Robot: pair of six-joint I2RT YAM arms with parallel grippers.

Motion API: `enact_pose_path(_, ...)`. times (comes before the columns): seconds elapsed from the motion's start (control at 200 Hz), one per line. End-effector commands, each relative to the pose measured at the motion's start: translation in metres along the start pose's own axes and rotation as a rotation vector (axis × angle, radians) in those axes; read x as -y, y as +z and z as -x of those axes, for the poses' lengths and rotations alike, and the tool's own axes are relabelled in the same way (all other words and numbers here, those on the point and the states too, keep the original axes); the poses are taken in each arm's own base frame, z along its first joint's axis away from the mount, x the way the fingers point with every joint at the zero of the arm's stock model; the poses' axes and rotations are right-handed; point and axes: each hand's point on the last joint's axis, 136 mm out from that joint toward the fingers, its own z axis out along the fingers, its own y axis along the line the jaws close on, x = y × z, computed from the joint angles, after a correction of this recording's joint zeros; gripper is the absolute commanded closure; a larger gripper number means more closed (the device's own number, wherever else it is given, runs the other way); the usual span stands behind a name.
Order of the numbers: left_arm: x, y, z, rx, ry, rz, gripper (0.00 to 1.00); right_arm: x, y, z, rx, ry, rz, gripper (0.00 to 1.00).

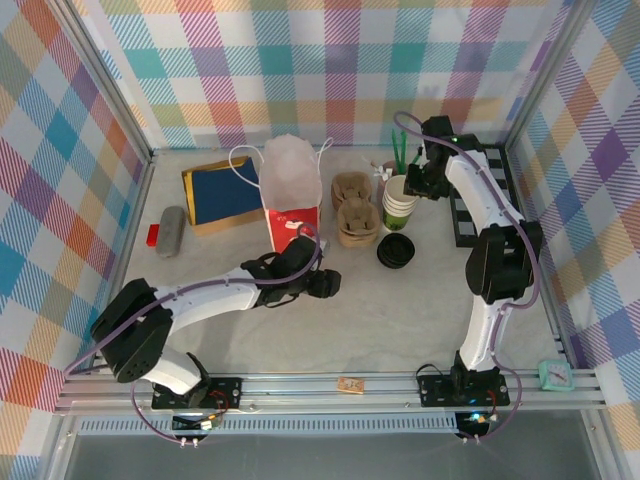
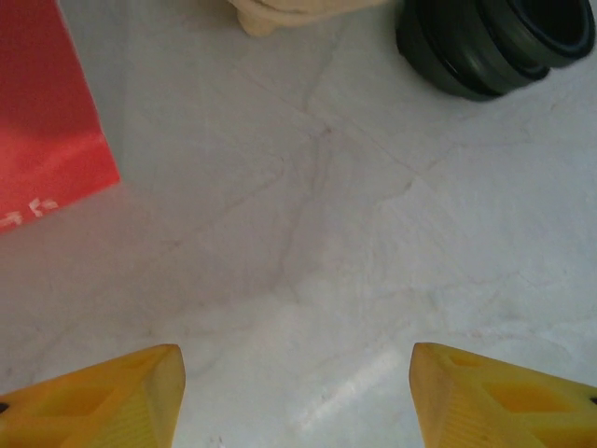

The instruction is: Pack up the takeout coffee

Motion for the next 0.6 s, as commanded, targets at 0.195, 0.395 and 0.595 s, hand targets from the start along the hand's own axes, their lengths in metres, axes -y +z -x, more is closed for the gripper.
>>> enact_pose_path(0.195,-0.023,0.025,0.027,0.006,0.014,0.013,0.36,-0.001,0.003,-0.002,-0.006,0.018,0.016,0.83)
enact_pose_path(0.395,-0.040,0.036,0.043,0.006,0.007,0.031,0.37,-0.001,-0.004,-0.005,0.005,0.016,0.024,0.85)
enact_pose_path(0.595,-0.039,0.036,0.049,0.000,0.015,0.015,0.36,0.001,-0.013,-0.006,0.020,0.011,0.017,0.87)
